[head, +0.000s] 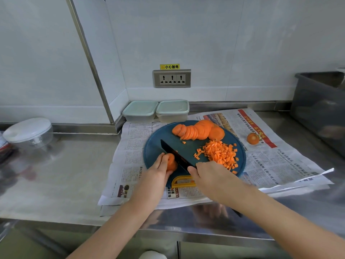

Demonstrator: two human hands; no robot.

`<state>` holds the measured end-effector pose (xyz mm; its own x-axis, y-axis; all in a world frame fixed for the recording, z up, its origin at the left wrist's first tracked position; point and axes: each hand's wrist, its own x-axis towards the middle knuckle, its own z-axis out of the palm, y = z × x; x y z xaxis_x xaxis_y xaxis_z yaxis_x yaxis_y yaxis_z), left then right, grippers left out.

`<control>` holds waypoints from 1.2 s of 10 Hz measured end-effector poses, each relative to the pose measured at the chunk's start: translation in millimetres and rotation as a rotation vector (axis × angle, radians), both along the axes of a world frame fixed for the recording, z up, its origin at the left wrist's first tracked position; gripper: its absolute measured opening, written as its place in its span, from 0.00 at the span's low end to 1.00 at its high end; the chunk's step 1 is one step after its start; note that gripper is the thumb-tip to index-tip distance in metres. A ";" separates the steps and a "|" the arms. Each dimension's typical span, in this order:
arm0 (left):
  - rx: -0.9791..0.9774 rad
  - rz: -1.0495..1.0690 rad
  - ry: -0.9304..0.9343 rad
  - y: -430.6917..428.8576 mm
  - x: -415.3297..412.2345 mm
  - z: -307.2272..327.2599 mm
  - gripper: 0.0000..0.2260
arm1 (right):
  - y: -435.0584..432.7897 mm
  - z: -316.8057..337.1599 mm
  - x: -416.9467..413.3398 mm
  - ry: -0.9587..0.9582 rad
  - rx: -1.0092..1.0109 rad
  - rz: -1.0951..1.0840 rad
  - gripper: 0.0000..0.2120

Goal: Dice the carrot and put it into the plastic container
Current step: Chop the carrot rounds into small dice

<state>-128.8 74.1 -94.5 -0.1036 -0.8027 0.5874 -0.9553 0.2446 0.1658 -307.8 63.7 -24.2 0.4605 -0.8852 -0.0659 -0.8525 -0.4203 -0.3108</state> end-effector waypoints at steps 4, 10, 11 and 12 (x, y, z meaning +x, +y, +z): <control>-0.023 -0.128 0.122 1.0 6.3 5.9 0.19 | 10.9 4.7 5.4 0.031 0.007 0.027 0.17; 0.051 -0.069 0.163 4.8 5.4 4.1 0.15 | 3.1 23.1 0.3 0.032 -0.094 0.089 0.18; 0.047 -0.063 0.149 5.3 4.8 5.4 0.15 | 5.6 28.3 0.1 0.011 -0.042 0.075 0.19; 0.051 -0.055 0.151 5.8 4.8 7.1 0.14 | 5.9 26.9 -0.3 -0.028 -0.030 0.042 0.19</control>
